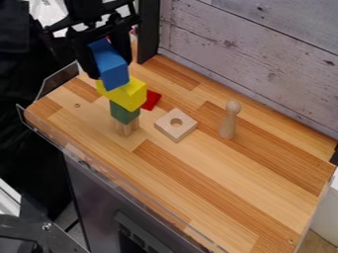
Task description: Put the blue object and put in the top
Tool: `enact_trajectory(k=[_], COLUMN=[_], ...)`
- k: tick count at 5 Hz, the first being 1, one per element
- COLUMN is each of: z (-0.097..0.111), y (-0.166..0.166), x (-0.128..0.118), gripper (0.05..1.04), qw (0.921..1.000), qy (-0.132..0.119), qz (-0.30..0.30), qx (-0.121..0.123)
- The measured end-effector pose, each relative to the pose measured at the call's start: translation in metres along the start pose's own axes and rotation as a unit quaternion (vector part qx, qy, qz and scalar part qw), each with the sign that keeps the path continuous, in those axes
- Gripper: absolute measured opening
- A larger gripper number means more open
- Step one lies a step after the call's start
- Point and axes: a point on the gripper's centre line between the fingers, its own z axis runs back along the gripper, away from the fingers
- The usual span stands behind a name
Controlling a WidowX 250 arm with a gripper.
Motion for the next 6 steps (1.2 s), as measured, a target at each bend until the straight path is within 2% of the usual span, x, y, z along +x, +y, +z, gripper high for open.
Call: enact_trajectory(k=[1, 2, 4, 6], z=[-0.003, 0.0, -0.003, -0.01], y=[-0.001, -0.006, -0.013, -0.022], x=[0.002, 0.003, 0.002, -0.009], gripper=[0.586, 0.586, 0.586, 0.586], qw=[0.9999, 0.9985, 0.9965, 0.9969], qy=[0.001, -0.01, -0.014, -0.006], qz=[0.017, 0.053, 0.083, 0.079], qx=[-0.002, 0.0, -0.003, -0.006])
